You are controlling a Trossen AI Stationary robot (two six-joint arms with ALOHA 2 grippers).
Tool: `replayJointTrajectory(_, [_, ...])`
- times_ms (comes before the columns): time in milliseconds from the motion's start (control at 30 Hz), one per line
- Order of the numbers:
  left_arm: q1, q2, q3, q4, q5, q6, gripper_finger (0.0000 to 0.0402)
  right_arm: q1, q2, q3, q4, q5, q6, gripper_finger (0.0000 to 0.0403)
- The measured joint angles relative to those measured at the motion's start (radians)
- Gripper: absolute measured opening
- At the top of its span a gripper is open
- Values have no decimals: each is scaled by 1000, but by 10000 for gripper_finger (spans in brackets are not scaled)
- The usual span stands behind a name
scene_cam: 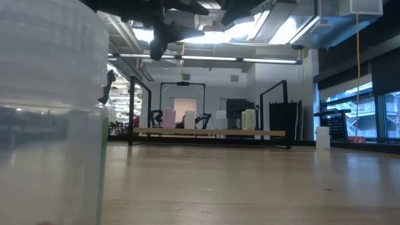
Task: Pick and place medicine bottles onto shelf by color
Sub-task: Put the top transparent pill bottle on the shelf aligned with the other transparent pill bottle
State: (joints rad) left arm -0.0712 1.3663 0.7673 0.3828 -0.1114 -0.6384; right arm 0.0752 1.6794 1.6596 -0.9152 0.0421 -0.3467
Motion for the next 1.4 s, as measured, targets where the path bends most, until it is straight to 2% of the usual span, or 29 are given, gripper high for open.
replayJointTrajectory(267, [7, 0, 0, -21, 70, 22, 180, 2, 0, 2, -46, -19, 29, 149])
replayJointTrajectory(600, [-9, 0, 0, -181, 62, 18, 180, 2, 0, 2, -63, -22, 91, 149])
replayJointTrajectory(933, [-43, -28, -1, -198, -9, 21, 180, -21, -8, 2, -174, -19, 292, 149])
replayJointTrajectory(1200, [-75, -170, -1, -275, -150, 97, 180, -61, -10, 24, -247, -18, 457, 149])
replayJointTrajectory(1400, [-88, -270, -1, -361, -203, 121, 180, -102, -5, 90, -305, -19, 564, 149])
